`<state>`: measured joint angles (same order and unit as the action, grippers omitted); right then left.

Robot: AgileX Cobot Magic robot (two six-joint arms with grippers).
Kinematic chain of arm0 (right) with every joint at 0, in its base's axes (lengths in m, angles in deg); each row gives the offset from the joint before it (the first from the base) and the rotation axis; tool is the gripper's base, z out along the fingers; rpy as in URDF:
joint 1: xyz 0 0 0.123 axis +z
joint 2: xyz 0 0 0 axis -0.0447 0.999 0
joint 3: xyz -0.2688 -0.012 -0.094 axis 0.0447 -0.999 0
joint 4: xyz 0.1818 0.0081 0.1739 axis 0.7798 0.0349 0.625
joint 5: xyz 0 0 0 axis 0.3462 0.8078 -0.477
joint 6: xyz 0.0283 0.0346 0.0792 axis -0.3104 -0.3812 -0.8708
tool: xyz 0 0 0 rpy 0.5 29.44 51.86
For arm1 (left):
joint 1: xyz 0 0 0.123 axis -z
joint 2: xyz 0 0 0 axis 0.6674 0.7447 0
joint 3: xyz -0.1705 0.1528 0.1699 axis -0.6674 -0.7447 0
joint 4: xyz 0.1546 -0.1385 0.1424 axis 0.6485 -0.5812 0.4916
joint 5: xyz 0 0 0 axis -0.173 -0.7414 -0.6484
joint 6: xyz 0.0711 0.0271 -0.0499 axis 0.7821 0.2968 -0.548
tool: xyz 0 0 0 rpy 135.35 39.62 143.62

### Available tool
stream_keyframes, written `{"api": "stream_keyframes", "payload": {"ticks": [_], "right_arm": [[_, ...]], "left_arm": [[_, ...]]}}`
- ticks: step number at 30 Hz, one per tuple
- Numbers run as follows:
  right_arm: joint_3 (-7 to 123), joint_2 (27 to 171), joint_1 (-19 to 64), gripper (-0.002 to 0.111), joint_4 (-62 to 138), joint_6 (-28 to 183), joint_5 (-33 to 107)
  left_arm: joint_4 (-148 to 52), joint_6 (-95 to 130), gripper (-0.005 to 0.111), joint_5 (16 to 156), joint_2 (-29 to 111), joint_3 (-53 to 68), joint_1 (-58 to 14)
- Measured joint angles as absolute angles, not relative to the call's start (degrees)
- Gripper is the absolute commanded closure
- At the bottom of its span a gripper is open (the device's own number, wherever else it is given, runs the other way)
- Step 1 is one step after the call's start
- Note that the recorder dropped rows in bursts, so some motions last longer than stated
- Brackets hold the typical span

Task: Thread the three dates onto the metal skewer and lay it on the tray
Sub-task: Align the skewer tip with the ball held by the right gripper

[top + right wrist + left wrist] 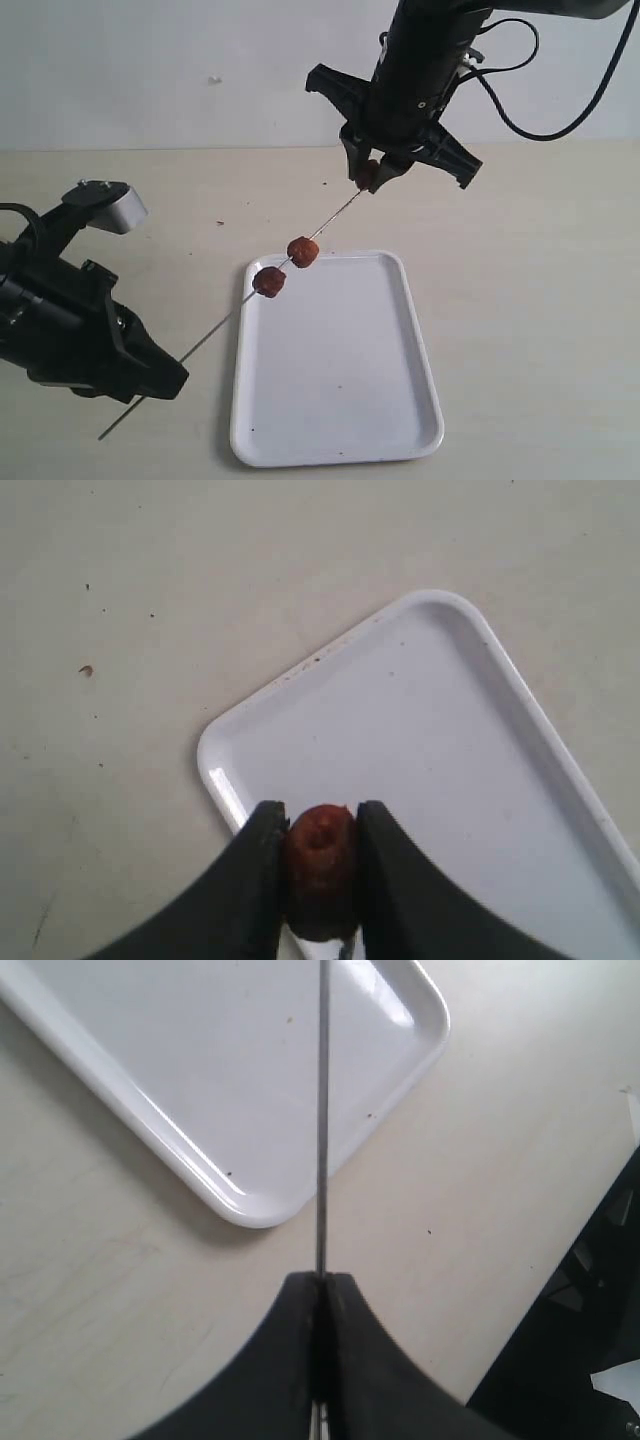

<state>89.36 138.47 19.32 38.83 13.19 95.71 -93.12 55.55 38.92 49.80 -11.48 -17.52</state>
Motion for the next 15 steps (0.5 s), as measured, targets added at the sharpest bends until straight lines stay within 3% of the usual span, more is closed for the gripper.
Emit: {"api": "stream_keyframes", "payload": {"ticks": [15], "right_arm": [[89.4,138.5,19.3,0.084,38.8,14.4,95.7]], "left_arm": [[-93.1,55.6,0.107,39.5,49.8,-11.5,-17.5]]}}
